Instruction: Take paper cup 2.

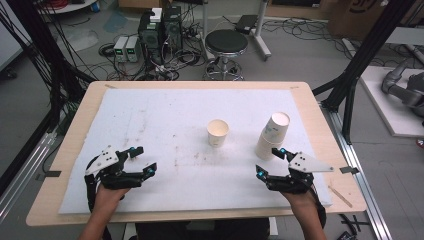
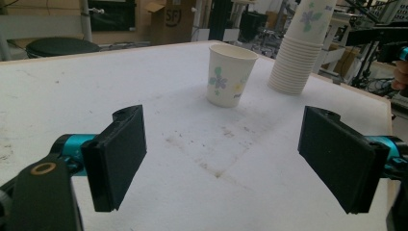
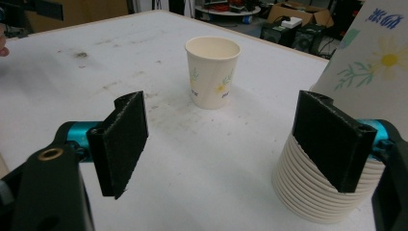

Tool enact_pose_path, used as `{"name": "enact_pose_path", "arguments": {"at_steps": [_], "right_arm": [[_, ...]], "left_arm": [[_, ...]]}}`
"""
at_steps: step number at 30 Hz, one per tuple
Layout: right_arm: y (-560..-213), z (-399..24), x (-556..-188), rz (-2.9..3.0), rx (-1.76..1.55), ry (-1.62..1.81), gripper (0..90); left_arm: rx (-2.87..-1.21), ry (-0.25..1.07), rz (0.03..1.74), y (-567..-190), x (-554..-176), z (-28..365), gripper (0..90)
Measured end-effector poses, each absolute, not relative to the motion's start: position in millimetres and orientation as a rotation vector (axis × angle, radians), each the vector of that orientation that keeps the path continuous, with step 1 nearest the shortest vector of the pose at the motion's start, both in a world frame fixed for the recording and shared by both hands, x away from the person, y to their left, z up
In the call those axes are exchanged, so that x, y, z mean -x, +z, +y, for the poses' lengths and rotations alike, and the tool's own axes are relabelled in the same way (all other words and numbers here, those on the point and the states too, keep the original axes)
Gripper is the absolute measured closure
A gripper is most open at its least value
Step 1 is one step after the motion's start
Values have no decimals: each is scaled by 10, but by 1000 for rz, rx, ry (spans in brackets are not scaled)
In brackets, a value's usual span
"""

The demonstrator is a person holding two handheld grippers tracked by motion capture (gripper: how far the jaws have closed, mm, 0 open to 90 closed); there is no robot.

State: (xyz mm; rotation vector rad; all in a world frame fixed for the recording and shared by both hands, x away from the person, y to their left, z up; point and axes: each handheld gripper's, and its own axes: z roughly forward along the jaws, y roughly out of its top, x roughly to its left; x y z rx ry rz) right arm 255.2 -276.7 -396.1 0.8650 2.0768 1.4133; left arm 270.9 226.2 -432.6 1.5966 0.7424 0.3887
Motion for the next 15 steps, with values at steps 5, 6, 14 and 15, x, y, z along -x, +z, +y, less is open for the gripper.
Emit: {"name": "enact_pose_path", "arguments": {"at_steps": [5,6,14,15], "right_arm": [[-3933,-2792,-2539,2066,-876,1416,206],[-3927,-2799,-2538,2060,-877,1414,206],[-3894,-2857,-2537,2057,-898,1417,205],[-3894,-2872,-2531,2058,-915,1419,205]], "left_arm": [[-1597,382,741,-4330,-2719,2262,171],[-1595,379,743,-4334,-2717,2256,171],[-1577,375,746,-4309,-2690,2268,171],[-1575,377,742,-4305,-2687,2265,171]]}}
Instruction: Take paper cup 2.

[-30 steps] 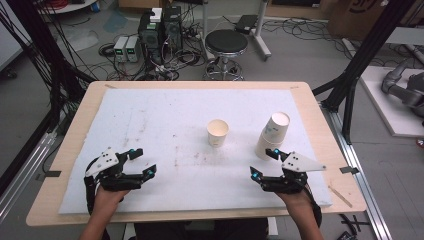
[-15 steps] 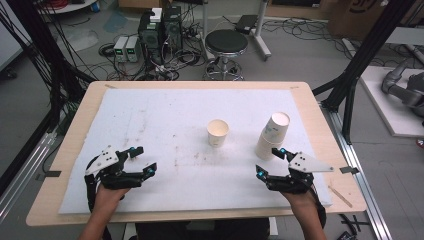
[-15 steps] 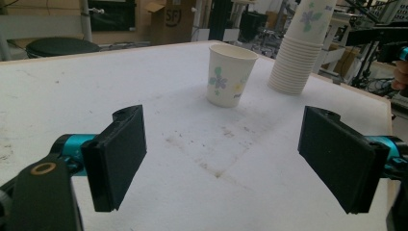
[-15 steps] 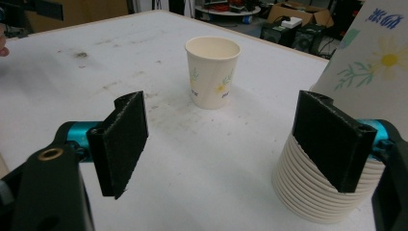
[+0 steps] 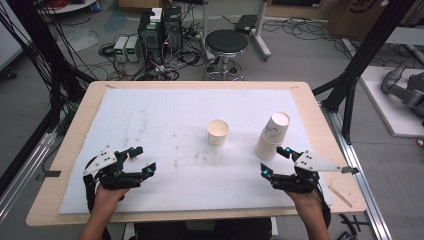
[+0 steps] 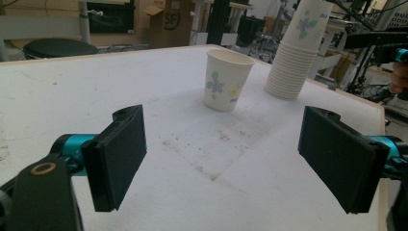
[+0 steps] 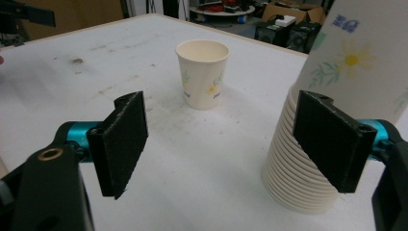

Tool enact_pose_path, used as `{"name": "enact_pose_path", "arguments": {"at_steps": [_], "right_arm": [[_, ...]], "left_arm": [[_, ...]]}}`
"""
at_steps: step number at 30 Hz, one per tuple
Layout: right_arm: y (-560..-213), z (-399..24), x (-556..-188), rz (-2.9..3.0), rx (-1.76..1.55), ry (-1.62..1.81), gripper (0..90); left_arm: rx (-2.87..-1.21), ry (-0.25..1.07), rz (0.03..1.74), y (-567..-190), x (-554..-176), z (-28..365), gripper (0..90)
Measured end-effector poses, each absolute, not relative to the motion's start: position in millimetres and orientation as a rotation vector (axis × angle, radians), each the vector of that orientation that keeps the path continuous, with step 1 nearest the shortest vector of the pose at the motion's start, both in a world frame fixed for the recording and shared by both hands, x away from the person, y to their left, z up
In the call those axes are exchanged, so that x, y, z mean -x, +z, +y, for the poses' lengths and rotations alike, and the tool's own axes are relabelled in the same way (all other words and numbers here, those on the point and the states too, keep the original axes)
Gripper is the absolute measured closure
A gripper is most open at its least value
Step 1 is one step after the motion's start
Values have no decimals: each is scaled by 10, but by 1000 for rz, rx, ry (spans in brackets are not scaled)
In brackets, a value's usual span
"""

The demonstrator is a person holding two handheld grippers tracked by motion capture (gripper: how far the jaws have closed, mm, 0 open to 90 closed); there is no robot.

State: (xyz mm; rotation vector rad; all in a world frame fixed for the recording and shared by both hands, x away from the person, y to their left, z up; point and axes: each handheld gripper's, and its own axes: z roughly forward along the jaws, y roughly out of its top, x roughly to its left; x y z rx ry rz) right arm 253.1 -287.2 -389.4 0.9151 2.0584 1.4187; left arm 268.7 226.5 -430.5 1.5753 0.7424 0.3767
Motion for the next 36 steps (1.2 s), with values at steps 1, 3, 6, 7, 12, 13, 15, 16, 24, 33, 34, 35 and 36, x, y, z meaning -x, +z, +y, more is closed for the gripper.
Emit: {"name": "enact_pose_path", "arguments": {"at_steps": [1,3,6,7,12,13,15,16,24,33,34,35,36], "right_arm": [[-3897,-2889,-2527,2057,-924,1419,205],[-3897,-2922,-2528,2052,-946,1417,205],[-3881,-2968,-2531,2029,-961,1418,204],[-3873,-2983,-2532,2023,-956,1416,204],[-3853,-3026,-2537,2006,-974,1418,204],[-3848,-3028,-2540,2007,-983,1415,204],[-3835,-3034,-2548,1999,-990,1403,204],[-3827,-3037,-2554,1994,-992,1398,204],[-3768,-3129,-2611,1956,-1053,1375,204],[-3688,-3216,-2763,1939,-1078,1348,204],[-3676,-3223,-2790,1937,-1079,1347,204],[-3664,-3230,-2814,1939,-1085,1344,204],[-3653,-3233,-2835,1941,-1094,1338,204]], "left_arm": [[-1579,377,741,-4301,-2683,2260,171],[-1589,375,738,-4303,-2679,2241,171],[-1594,370,741,-4311,-2679,2226,171],[-1596,369,742,-4312,-2679,2227,171],[-1596,374,748,-4323,-2685,2241,171],[-1595,370,750,-4324,-2681,2239,171],[-1597,370,751,-4326,-2679,2240,171],[-1597,370,751,-4326,-2679,2240,171],[-1601,368,748,-4326,-2687,2238,171],[-1608,355,748,-4345,-2702,2211,171],[-1611,354,749,-4345,-2701,2210,171],[-1609,355,750,-4347,-2700,2206,171],[-1609,355,750,-4347,-2698,2207,171]]}}
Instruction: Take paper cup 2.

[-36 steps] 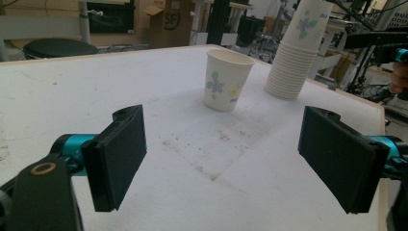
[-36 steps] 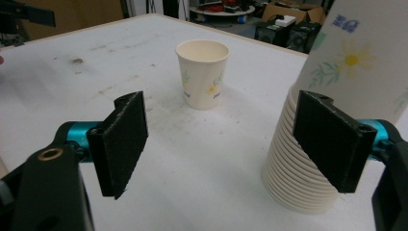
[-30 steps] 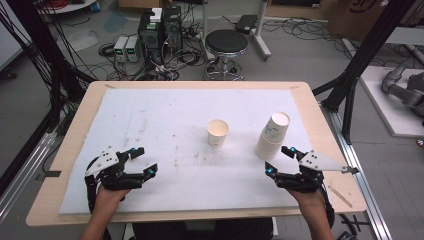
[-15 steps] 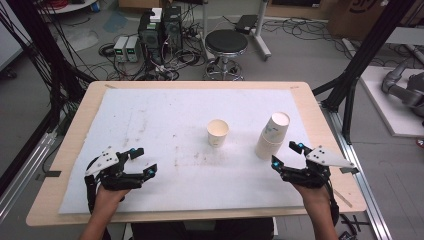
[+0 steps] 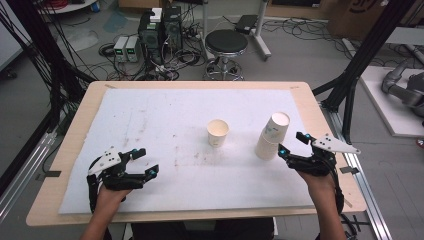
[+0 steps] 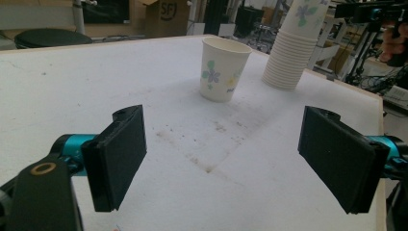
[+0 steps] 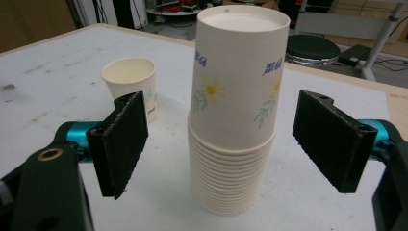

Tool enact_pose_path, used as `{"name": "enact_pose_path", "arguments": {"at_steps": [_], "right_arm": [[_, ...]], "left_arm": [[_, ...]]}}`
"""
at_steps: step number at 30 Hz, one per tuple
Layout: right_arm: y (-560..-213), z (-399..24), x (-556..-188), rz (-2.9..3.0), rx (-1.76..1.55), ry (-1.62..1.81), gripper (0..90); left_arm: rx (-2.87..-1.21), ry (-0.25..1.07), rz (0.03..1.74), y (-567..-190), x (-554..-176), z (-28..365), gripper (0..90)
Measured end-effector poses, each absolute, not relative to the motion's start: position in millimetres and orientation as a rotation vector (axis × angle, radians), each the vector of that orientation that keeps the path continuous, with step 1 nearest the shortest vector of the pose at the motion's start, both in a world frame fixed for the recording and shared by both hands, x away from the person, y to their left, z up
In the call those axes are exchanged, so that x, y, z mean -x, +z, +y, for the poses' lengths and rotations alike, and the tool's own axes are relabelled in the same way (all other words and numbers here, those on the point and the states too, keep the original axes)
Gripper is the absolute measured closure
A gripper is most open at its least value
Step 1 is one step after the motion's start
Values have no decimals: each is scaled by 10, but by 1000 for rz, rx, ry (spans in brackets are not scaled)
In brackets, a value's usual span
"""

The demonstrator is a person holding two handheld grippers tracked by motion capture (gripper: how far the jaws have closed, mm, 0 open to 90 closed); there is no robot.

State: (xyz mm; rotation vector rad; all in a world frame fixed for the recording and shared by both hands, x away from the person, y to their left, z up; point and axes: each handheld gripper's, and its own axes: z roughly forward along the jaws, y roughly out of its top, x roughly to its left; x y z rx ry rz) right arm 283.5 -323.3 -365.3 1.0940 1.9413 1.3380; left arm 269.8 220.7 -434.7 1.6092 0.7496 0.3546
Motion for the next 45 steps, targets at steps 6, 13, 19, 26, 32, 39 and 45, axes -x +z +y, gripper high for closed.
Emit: {"name": "enact_pose_path", "arguments": {"at_steps": [6,13,19,26,32,39,45], "right_arm": [[-3606,-3235,-2967,1951,-1107,1322,204],[-3572,-3199,-3136,1969,-1122,1320,204],[-3538,-3115,-3284,1995,-1121,1292,204],[-3497,-3032,-3451,2018,-1121,1270,204],[-3480,-3001,-3518,2024,-1128,1260,219],[-3469,-3017,-3533,2032,-1123,1273,277],[-3452,-3011,-3532,2049,-1110,1277,336]], "left_arm": [[-1611,355,749,-4349,-2695,2223,171],[-1612,352,745,-4350,-2698,2223,171],[-1613,351,741,-4348,-2697,2227,171],[-1616,344,736,-4346,-2697,2229,171],[-1621,344,731,-4347,-2699,2226,171],[-1619,341,730,-4347,-2698,2226,171],[-1622,337,728,-4347,-2700,2217,171]]}}
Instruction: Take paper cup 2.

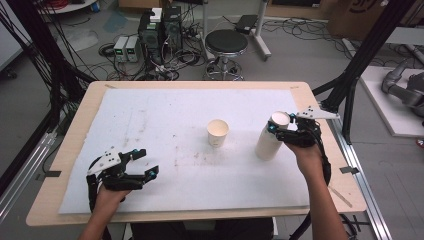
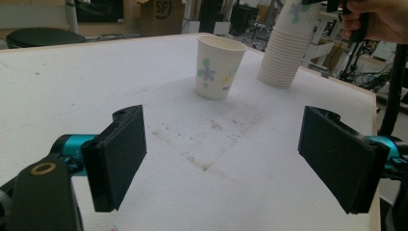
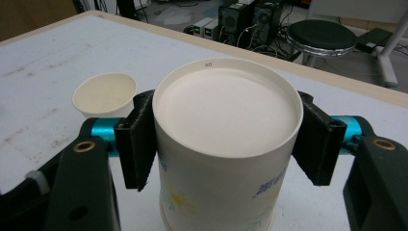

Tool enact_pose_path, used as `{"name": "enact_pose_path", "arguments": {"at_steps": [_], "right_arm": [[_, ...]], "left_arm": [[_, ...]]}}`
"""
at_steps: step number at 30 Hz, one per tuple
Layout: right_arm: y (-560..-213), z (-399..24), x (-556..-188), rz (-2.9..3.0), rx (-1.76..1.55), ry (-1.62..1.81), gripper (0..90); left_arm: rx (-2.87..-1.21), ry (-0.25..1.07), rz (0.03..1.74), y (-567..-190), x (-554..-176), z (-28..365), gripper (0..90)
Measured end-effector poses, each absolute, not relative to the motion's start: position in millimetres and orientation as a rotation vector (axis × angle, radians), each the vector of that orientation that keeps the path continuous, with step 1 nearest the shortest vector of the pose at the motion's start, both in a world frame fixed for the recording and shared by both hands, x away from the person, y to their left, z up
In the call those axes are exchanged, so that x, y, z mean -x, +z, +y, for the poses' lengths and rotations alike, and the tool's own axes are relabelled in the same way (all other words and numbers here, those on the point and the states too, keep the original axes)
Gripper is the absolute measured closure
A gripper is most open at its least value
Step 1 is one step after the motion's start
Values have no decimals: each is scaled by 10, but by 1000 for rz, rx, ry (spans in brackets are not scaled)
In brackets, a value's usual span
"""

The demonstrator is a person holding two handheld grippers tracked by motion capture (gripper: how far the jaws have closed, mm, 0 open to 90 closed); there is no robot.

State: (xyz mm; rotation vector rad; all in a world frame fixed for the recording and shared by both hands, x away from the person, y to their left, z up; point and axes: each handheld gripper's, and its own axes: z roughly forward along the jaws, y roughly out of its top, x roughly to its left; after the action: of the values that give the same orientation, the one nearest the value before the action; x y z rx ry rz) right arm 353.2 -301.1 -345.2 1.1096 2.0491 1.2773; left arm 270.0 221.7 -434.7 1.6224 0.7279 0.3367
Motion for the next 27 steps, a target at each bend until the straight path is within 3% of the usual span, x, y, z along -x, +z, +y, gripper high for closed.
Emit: {"name": "enact_pose_path", "arguments": {"at_steps": [13,27], "right_arm": [[-3361,-3022,-3528,2033,-1102,1297,338],[-3011,-3106,-3394,1974,-1061,1361,347]], "left_arm": [[-1625,337,726,-4344,-2699,2219,171],[-1621,338,719,-4329,-2688,2214,171]]}}
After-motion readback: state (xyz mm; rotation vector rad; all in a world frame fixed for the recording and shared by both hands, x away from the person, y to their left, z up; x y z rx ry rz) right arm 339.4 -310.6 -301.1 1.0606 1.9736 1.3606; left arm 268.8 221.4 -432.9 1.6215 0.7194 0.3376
